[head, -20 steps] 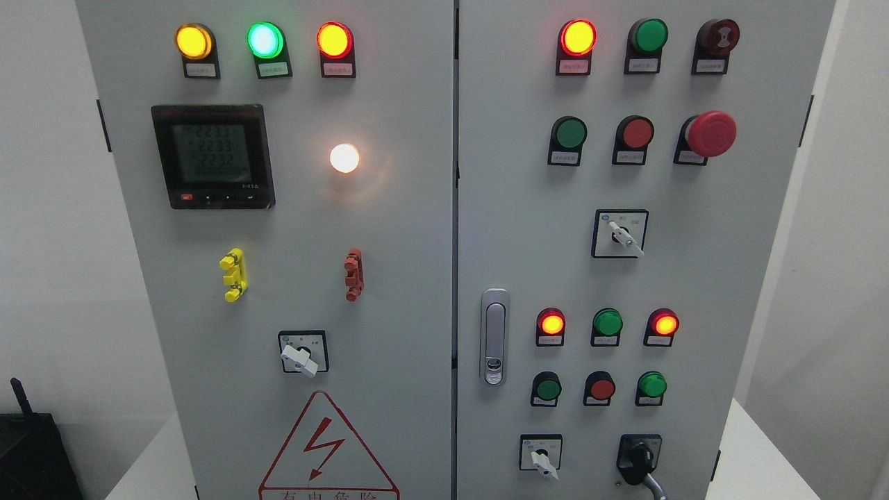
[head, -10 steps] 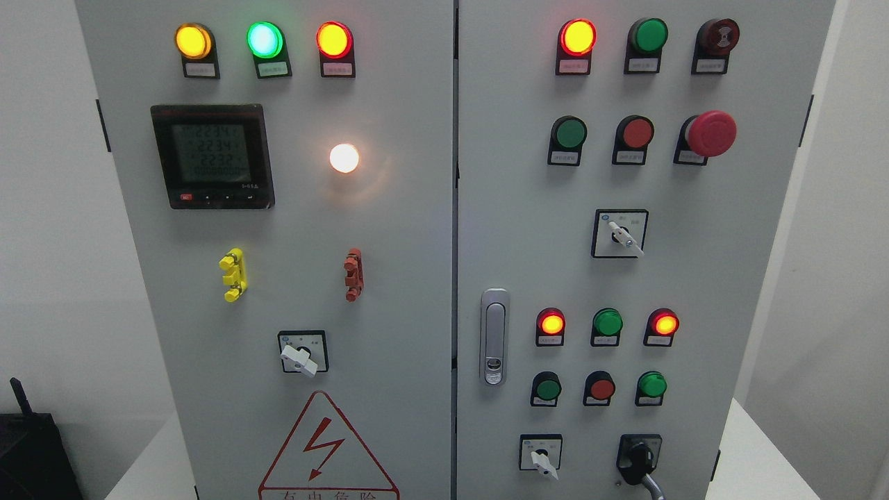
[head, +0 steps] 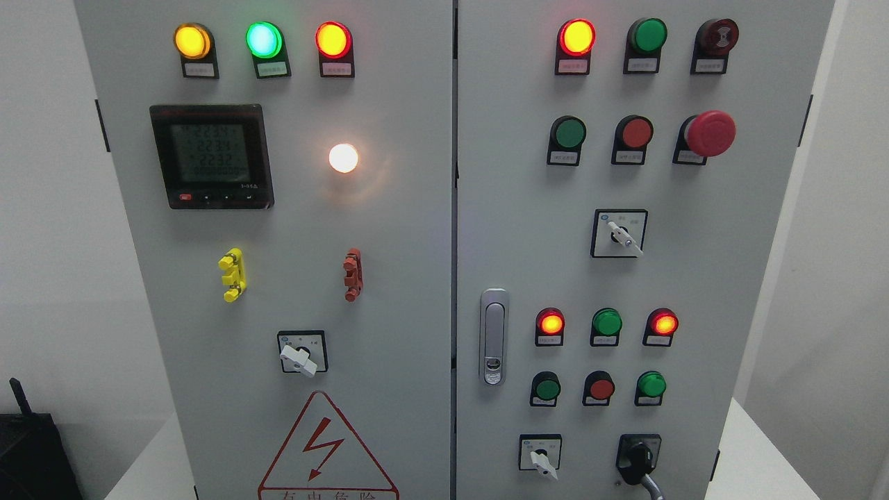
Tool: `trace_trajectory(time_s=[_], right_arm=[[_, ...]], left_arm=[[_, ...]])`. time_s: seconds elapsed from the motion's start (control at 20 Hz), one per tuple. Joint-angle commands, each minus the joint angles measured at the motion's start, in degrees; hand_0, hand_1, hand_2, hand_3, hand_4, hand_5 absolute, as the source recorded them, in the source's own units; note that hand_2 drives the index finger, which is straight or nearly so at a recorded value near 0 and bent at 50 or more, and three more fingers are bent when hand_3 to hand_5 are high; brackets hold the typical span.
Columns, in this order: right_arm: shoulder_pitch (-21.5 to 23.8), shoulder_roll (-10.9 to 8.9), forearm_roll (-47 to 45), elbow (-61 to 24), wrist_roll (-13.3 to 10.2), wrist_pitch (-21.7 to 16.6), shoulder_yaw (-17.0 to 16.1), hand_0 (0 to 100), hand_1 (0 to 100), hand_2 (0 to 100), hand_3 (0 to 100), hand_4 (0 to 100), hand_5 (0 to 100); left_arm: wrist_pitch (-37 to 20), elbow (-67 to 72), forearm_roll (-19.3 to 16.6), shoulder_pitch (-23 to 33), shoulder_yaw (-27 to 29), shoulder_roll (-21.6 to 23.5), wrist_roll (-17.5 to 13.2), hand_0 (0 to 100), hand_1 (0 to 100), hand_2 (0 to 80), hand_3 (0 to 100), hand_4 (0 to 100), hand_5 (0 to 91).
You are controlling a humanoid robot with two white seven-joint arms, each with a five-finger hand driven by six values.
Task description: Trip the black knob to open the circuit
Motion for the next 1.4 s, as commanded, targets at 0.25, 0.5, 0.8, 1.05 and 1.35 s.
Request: trace_trajectory(time_s=[0.25, 0.5, 0.8, 1.05, 1.35], right_arm=[[0.00, 0.01, 0.00, 0.00, 0.12, -0.21, 0.16, 0, 11, 0, 94, 83, 65], [0.00, 0.01, 0.00, 0.09, 0.12, -0.21, 0.25, 0, 11, 0, 94, 83, 65], [-0.09, 0.01, 0.00, 0.09, 0.12, -0.21, 0.16, 0, 11, 0, 94, 83, 65], [-0.18, 0.01, 0.00, 0.09, 0.12, -0.30, 0.16, 0, 11, 0, 94, 83, 65], [-0.35, 0.09, 0.00, 0.09, 1.18, -0.30, 0.60, 0, 11, 0, 94, 82, 64]], left_arm=[[0.02, -1.12, 0.00, 0.00, 0.04, 0.00, -0.03, 12, 39, 0.0, 0, 0, 0.0], [0.02, -1.12, 0.00, 0.00, -0.04, 0.00, -0.03, 12, 39, 0.0, 0, 0, 0.0], [0.02, -1.12, 0.00, 0.00, -0.04, 0.00, -0.03, 12, 39, 0.0, 0, 0, 0.0], [0.02, -1.12, 0.00, 0.00, -0.04, 0.00, -0.03, 12, 39, 0.0, 0, 0, 0.0], [0.02, -1.12, 0.00, -0.09, 0.04, 0.00, -0.03, 12, 39, 0.0, 0, 0, 0.0]])
